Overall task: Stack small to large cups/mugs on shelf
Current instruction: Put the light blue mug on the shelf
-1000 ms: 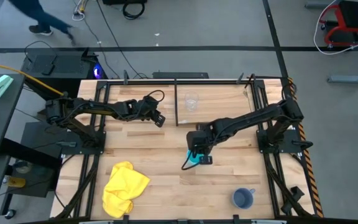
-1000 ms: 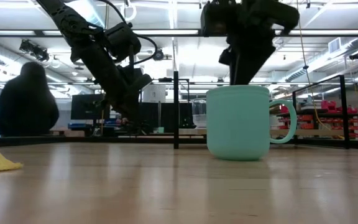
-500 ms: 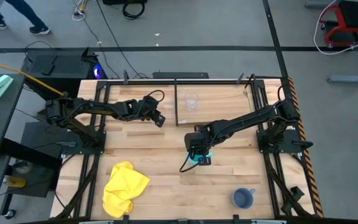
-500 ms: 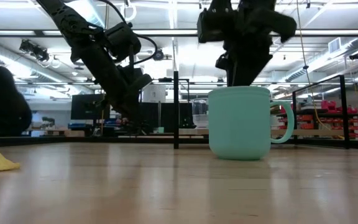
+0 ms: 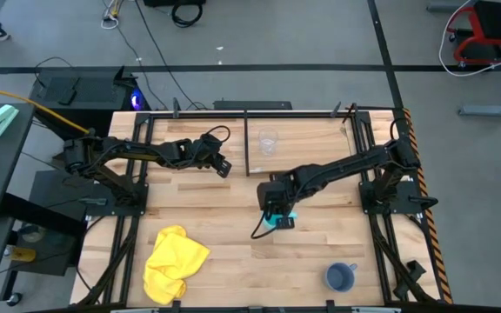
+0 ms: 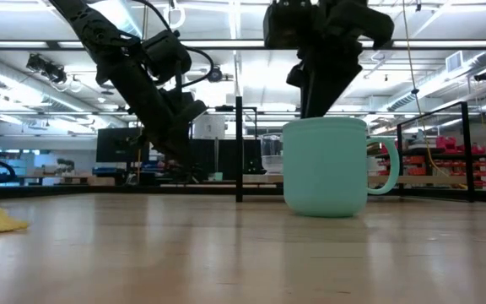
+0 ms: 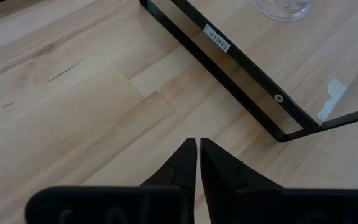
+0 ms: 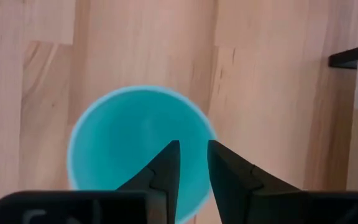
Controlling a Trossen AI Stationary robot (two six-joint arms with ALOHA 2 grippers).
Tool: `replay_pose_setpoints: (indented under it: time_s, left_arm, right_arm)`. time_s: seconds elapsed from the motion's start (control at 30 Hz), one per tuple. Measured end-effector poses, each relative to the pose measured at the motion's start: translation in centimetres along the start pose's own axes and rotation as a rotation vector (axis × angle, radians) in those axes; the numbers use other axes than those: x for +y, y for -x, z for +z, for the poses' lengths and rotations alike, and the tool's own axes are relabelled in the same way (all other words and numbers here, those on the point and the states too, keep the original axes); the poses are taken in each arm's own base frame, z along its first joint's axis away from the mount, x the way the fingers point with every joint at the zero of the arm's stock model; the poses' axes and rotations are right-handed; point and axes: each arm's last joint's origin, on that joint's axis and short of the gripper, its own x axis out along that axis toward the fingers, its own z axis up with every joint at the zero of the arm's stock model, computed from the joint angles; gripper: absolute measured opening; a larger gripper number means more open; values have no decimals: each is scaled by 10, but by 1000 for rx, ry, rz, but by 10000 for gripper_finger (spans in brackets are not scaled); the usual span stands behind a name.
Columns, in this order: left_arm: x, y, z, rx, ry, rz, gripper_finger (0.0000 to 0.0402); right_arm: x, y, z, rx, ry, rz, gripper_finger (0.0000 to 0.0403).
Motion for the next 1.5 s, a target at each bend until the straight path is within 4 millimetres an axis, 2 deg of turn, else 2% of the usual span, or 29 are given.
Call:
replay_pose_setpoints:
  time_s: [0.3, 0.67, 0.87, 0.97, 1.17, 1.5]
  left_arm:
    - [0, 0, 0, 0, -1, 0, 16]
    - [0, 0, 0, 0, 0, 0, 29]
    - [0, 0, 0, 0, 0, 0, 20]
    - [0, 0, 0, -1, -1, -1, 19]
    - [0, 0, 1, -7, 1, -4, 27]
    - [-1, 0, 1, -14, 2, -8, 18]
  right_arm:
    - [-7, 0, 0, 0, -5, -8, 89]
    - [-7, 0, 0, 1, -8, -5, 89]
    - [-6, -13, -1, 18, -16, 3, 89]
    - [-6, -20, -8, 56, -1, 2, 89]
    - [-7, -6, 1, -16, -16, -23, 89]
    - [-9, -6, -1, 2, -20, -25, 80]
